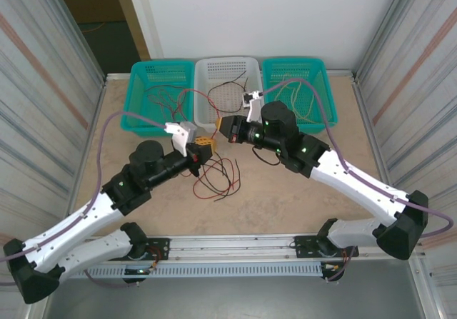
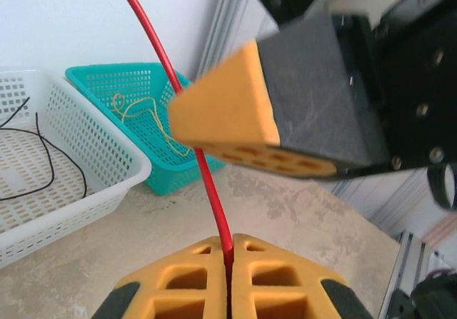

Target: Untangle the cables

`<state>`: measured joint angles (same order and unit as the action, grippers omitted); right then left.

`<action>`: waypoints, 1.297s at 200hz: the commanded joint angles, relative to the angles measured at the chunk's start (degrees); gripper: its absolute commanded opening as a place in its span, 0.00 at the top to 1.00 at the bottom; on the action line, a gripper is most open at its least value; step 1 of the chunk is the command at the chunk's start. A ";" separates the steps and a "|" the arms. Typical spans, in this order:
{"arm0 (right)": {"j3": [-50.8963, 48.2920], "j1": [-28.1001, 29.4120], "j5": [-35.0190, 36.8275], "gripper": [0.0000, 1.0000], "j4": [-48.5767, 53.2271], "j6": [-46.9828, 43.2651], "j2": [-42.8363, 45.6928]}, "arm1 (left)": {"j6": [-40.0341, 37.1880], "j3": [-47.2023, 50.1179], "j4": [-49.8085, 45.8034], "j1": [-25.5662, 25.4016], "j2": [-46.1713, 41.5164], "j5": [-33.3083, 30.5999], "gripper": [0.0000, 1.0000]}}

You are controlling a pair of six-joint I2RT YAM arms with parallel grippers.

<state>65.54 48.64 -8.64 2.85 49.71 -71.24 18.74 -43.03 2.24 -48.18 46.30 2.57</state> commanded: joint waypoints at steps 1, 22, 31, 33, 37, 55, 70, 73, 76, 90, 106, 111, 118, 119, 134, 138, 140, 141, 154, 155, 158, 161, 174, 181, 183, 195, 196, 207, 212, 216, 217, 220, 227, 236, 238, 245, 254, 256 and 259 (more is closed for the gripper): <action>-4.04 -0.78 3.01 1.00 -5.33 6.78 1.16 | 5.19 2.94 9.43 -0.24 -3.26 -3.84 1.00; -6.34 -0.40 3.61 1.00 -7.66 9.22 0.54 | 5.64 3.57 10.53 -0.24 -3.79 -5.36 1.00; -6.56 -0.15 3.61 0.98 -7.99 9.30 0.30 | 5.59 3.32 9.89 -0.24 -3.52 -6.47 1.00; -6.50 -0.13 3.61 0.97 -7.92 9.27 0.24 | 5.47 3.19 9.60 -0.24 -3.44 -6.68 1.00; -6.33 -0.07 3.73 0.94 -7.68 9.09 0.23 | 5.39 2.78 8.73 -0.18 -3.14 -7.28 1.00; -4.49 -0.04 5.83 0.77 -3.85 6.68 0.72 | 5.24 0.06 2.85 0.34 -1.32 -9.45 1.00; -1.69 -0.34 10.52 0.59 3.01 2.57 1.94 | 6.35 -2.93 -4.24 1.55 0.32 -12.62 1.00; -1.07 -0.43 11.69 0.57 4.67 1.67 2.17 | 6.62 -3.61 -5.63 2.07 0.70 -13.09 1.00; -0.46 -0.55 12.73 0.54 6.33 0.93 2.38 | 6.80 -4.29 -6.88 2.67 1.10 -13.27 1.00; 2.20 -2.11 16.22 0.49 13.97 -1.23 2.86 | 7.11 -6.76 -11.35 6.49 2.78 -11.78 1.00; 2.44 -4.10 16.94 0.47 18.63 -2.52 3.64 | 6.36 -9.91 -15.41 12.22 5.01 -8.34 1.00; 1.95 -4.38 17.06 0.46 19.32 -2.83 4.03 | 5.87 -11.32 -16.83 14.27 5.99 -7.23 1.00; 1.07 -4.67 17.17 0.45 20.15 -3.10 4.70 | 5.06 -13.35 -18.32 17.19 7.59 -5.33 1.00; 0.85 -4.68 17.17 0.45 20.25 -3.12 4.79 | 4.94 -13.59 -18.45 17.61 7.80 -4.96 1.00; -1.64 -4.78 16.79 0.45 21.28 -3.39 5.95 | 2.43 -18.03 -19.63 23.98 12.15 -0.02 1.00; -2.42 -4.70 16.54 0.45 21.47 -3.31 6.17 | 1.82 -19.46 -20.04 25.46 13.64 1.16 1.00; -2.74 -4.70 16.44 0.45 21.55 -3.31 6.26 | 1.52 -20.23 -20.29 26.16 14.43 1.62 1.00; -2.94 -4.70 16.41 0.45 21.57 -3.31 6.28 | 1.36 -20.64 -20.45 26.49 14.82 1.81 1.00; -5.34 -4.69 15.71 0.47 21.60 -2.81 6.64 | -0.65 -26.00 -21.57 30.13 20.12 3.89 1.00; -5.56 -4.70 15.65 0.47 21.59 -2.79 6.68 | -0.77 -26.21 -21.57 30.37 20.48 3.96 1.00; -6.12 -4.70 15.41 0.47 21.48 -2.65 6.74 | -1.27 -27.38 -21.46 30.95 21.69 4.20 1.00; -6.57 -4.70 15.22 0.48 21.39 -2.60 6.78 | -1.65 -28.44 -21.24 31.55 22.82 4.39 1.00; -8.23 -4.61 14.27 0.49 20.78 -2.51 6.82 | -4.28 -32.75 -19.53 33.23 27.82 5.22 1.00; -8.94 -4.46 13.90 0.49 20.41 -2.59 6.77 | -5.71 -35.43 -18.79 33.81 30.76 5.66 1.00; -9.11 -4.44 13.76 0.49 20.26 -2.60 6.74 | -6.08 -36.27 -18.66 33.96 31.61 5.80 1.00; -9.84 -4.31 12.96 0.49 19.53 -3.07 6.19 | -7.73 -41.89 -18.67 34.83 37.18 7.46 1.00; -9.87 -4.33 12.87 0.49 19.50 -3.10 6.15 | -7.83 -42.37 -18.67 34.91 37.67 7.63 1.00; -9.90 -4.25 12.39 0.49 19.31 -3.72 5.24 | -8.98 -47.10 -17.98 35.66 42.55 10.05 1.00; -9.83 -4.17 12.26 0.50 19.25 -4.03 4.88 | -9.52 -48.93 -17.76 35.83 44.62 10.25 1.00; -9.77 -4.08 12.10 0.50 19.21 -4.24 4.51 | -9.91 -50.45 -17.71 35.88 46.04 10.02 1.00; -9.79 -4.04 12.09 0.50 19.21 -4.26 4.43 | -10.02 -50.82 -17.71 35.92 46.58 9.96 1.00; -9.75 -3.99 12.00 0.50 19.14 -4.47 4.20 | -10.26 -51.96 -17.83 36.08 47.91 9.93 1.00; -9.73 -3.84 11.90 0.50 19.09 -4.75 3.69 | -11.04 -54.83 -18.28 36.27 50.62 9.65 1.00; -9.64 -3.59 11.96 0.51 19.13 -5.14 3.13 | -11.69 -58.37 -19.52 36.62 54.40 9.40 1.00; -9.64 -3.50 11.98 0.51 19.12 -5.22 3.00 | -11.77 -59.29 -19.79 36.70 55.18 9.26 1.00; -9.64 -3.38 12.22 0.51 19.35 -5.28 2.66 | -12.28 -61.82 -20.83 36.87 57.65 8.87 1.00; -9.72 -3.14 12.42 0.51 19.54 -5.31 2.44 | -12.98 -64.38 -21.96 37.08 60.74 7.77 1.00; -9.77 -3.12 12.42 0.51 19.55 -5.32 2.41 | -13.19 -64.73 -22.13 37.12 61.27 7.38 1.00; -9.77 -3.12 12.42 0.51 19.56 -5.33 2.41 | -13.29 -65.32 -22.52 37.19 61.94 6.66 1.00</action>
<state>55.53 44.91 4.08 22.35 46.17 -68.10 9.61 -102.32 -16.93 -11.88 102.98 10.33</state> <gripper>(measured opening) 0.492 0.078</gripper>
